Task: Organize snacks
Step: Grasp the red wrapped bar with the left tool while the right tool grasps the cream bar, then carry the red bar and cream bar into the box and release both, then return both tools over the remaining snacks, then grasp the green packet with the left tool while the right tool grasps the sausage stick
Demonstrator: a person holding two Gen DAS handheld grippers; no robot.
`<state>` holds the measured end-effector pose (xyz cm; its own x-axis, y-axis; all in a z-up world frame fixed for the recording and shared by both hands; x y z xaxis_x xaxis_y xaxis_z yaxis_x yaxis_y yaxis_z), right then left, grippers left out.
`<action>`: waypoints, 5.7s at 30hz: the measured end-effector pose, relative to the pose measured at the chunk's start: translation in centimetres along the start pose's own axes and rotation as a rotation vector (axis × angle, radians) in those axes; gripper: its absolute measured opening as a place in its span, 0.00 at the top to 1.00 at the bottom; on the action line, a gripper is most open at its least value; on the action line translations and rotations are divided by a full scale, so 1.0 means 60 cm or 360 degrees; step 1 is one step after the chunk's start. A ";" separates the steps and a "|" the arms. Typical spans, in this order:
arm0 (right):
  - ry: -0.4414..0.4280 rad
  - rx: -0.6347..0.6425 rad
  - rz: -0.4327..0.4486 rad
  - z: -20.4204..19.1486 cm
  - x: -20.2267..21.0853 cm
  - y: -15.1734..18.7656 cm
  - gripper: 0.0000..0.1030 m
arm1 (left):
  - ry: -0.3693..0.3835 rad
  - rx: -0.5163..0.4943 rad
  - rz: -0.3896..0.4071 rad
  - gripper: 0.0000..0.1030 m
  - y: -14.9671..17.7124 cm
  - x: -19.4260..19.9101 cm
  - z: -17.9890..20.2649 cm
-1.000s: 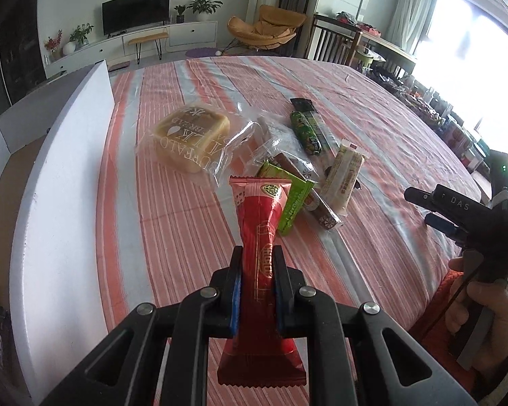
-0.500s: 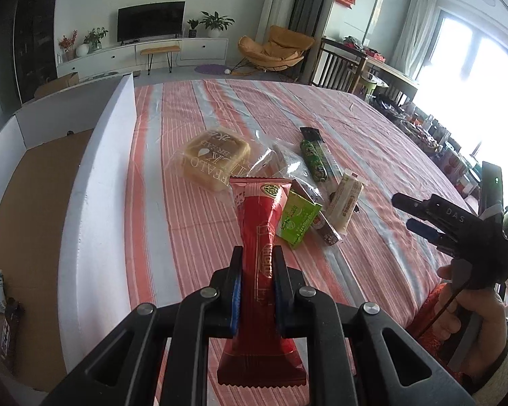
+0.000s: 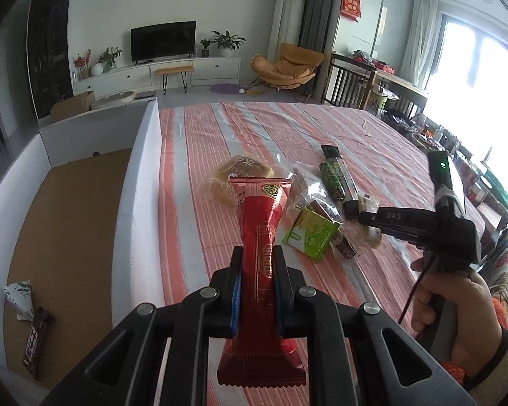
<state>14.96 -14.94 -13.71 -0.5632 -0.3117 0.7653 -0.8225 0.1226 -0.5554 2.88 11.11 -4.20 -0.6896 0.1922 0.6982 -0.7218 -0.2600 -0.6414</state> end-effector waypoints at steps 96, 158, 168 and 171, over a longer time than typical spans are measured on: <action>0.0678 0.0300 -0.0024 0.065 0.020 0.043 0.17 | -0.0193 -0.0190 -0.0219 0.00 0.100 -0.229 0.047; 0.0679 0.0304 -0.0026 0.064 0.021 0.044 0.17 | 0.0160 -0.0174 -0.0311 0.45 0.037 -0.171 0.073; 0.0678 0.0305 -0.0026 0.064 0.021 0.044 0.17 | 0.0175 -0.0108 -0.0299 0.45 0.037 -0.142 0.066; 0.0679 0.0305 -0.0026 0.063 0.021 0.044 0.17 | 0.0179 -0.0100 -0.0311 0.45 0.042 -0.138 0.066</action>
<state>12.36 -18.59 -15.45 -0.5655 0.1081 0.8176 -0.8247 -0.0676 -0.5615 7.02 5.13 -10.31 -0.5359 0.3382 0.7736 -0.8421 -0.1488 -0.5184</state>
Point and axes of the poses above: each gripper's, at about its wrist camera, not at the fingertips, and x roughly against the way its jaws point, z to its right, y to its underside, the point moved 8 cm from there along -x, roughly the way its jaws point, and after that the axes turned 14 degrees about x, right-handed, at the moved point
